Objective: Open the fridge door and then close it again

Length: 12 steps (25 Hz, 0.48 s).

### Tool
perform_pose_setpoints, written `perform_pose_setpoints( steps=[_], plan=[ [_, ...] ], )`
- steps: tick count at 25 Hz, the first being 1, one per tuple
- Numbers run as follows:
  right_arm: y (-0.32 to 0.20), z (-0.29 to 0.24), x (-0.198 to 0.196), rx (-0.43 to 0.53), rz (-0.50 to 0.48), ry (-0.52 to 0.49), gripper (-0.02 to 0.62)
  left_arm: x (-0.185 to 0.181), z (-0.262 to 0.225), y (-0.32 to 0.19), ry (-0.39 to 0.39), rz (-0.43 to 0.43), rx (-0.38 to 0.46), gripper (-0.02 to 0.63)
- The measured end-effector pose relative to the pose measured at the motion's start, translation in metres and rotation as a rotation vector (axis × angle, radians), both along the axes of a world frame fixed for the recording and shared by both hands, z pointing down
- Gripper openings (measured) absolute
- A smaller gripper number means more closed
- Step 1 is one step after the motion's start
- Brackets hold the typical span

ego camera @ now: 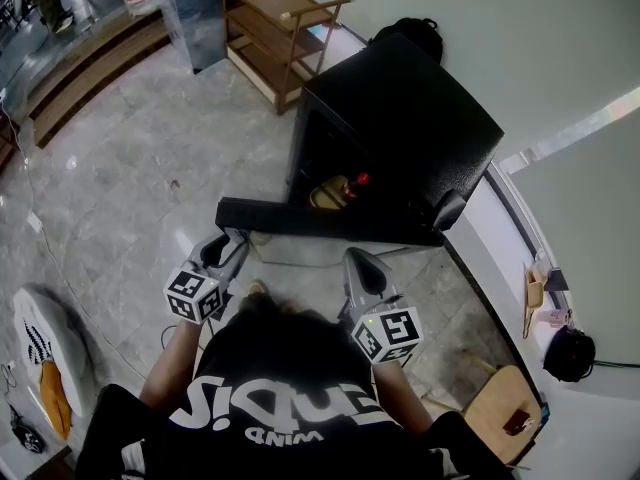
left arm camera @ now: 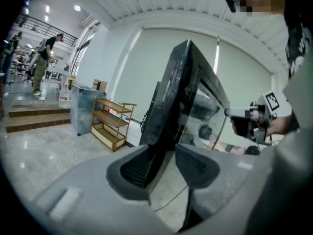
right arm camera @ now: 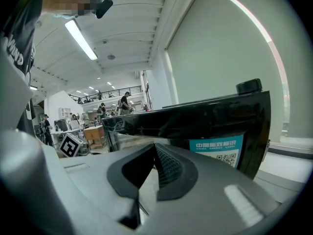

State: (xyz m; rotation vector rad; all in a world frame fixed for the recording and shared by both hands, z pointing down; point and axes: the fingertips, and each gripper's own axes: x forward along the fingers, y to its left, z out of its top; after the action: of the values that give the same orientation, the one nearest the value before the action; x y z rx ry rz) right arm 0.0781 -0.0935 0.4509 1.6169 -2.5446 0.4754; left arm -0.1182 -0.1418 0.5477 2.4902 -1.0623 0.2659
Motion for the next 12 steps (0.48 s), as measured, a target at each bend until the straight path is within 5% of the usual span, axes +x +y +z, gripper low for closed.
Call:
perform_pose_setpoints(
  steps=[12],
  plan=[
    [-0.017, 0.000, 0.008, -0.003, 0.018, -0.002, -0.002, 0.012, 0.000, -0.046, -0.010, 0.031, 0.006, 0.184]
  ],
)
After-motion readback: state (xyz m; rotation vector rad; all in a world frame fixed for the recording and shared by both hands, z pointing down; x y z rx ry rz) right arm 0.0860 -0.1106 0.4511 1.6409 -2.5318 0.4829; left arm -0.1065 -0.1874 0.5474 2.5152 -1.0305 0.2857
